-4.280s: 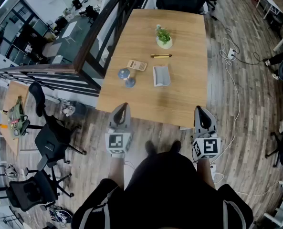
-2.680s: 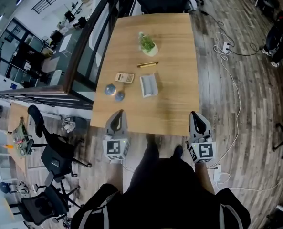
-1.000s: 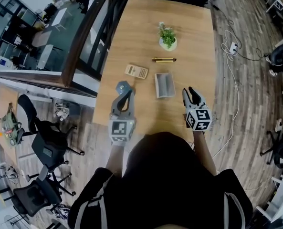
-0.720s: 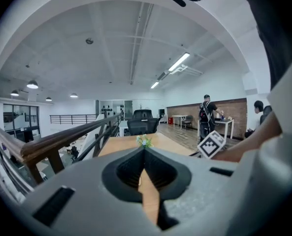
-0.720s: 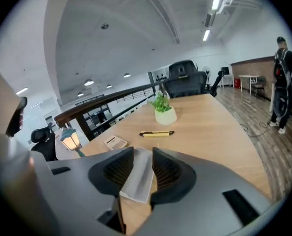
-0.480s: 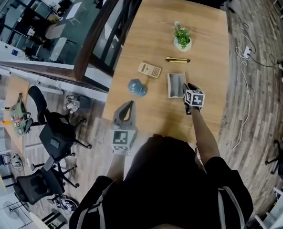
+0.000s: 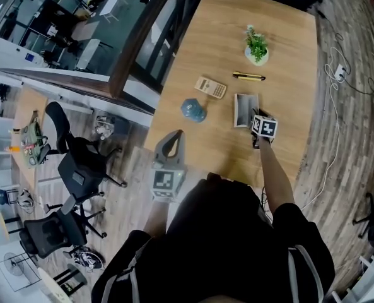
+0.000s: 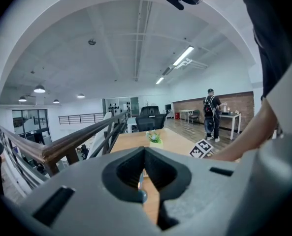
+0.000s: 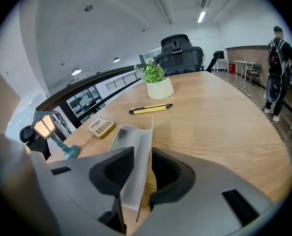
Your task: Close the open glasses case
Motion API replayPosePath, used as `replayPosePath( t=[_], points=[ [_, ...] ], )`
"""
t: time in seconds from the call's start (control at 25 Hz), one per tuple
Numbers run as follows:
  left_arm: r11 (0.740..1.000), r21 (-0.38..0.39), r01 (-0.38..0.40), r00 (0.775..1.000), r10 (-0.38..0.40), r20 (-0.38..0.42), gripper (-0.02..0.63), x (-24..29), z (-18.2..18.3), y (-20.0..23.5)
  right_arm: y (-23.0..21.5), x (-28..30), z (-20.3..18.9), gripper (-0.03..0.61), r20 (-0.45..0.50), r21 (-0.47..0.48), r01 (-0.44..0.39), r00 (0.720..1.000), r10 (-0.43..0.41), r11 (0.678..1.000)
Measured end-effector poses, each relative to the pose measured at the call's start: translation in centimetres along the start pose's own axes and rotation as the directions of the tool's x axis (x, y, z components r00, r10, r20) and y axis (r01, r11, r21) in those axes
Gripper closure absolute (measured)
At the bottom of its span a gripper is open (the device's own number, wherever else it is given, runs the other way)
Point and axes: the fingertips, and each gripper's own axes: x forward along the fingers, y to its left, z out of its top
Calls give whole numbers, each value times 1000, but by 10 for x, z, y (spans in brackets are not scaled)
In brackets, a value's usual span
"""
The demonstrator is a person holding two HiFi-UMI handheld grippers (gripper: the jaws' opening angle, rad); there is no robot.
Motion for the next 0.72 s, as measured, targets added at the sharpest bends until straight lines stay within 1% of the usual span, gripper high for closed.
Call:
replayPosePath(
  t=[0.08, 0.16, 0.4, 0.44, 0.48, 0.52, 0.56, 0.6, 0.64, 0.68, 0.72],
  points=[
    [1000, -5, -2, 1000, 2, -1, 615, -1, -1, 2, -1, 0, 2, 476, 5, -3, 15, 1000, -15, 1000],
    [1000, -4, -2, 1000, 2, -2, 615, -2, -1, 5, -2, -1, 3, 546, 8, -10, 34, 999, -34, 999],
    [1000, 1, -1, 1000, 1, 8, 615, 2, 2, 7, -10, -2, 3, 557, 3, -21, 72, 997, -72, 997],
    [1000, 1, 0, 1000, 0, 8, 615, 2, 2, 7, -10, -3, 4, 558, 1, -54, 89, 996, -89, 995],
    [1000, 1, 0, 1000, 0, 7, 615, 2, 2, 7, -10, -5, 6, 558, 0, -125, 120, 993, -121, 985],
    [1000, 1, 0, 1000, 0, 7, 615, 3, 2, 8, -10, -6, 8, 558, 1, -243, 164, 986, -169, 956],
    [1000, 0, 1, 1000, -1, 7, 615, 4, 1, 8, -9, -8, 11, 558, 11, -394, 216, 973, -231, 893],
    [1000, -1, 1, 1000, -1, 8, 615, 4, 1, 7, -7, -9, 13, 558, 32, -549, 261, 956, -293, 794],
    [1000, -2, 2, 1000, -2, 9, 615, 5, 2, 6, -4, -10, 13, 560, 61, -681, 289, 938, -341, 673],
    [1000, -3, 3, 1000, -3, 10, 615, 5, 2, 5, 1, -10, 13, 560, 94, -778, 302, 923, -373, 552],
    [1000, -4, 3, 1000, -3, 10, 615, 6, 3, 4, 6, -11, 11, 558, 124, -842, 306, 911, -392, 444]
  ],
)
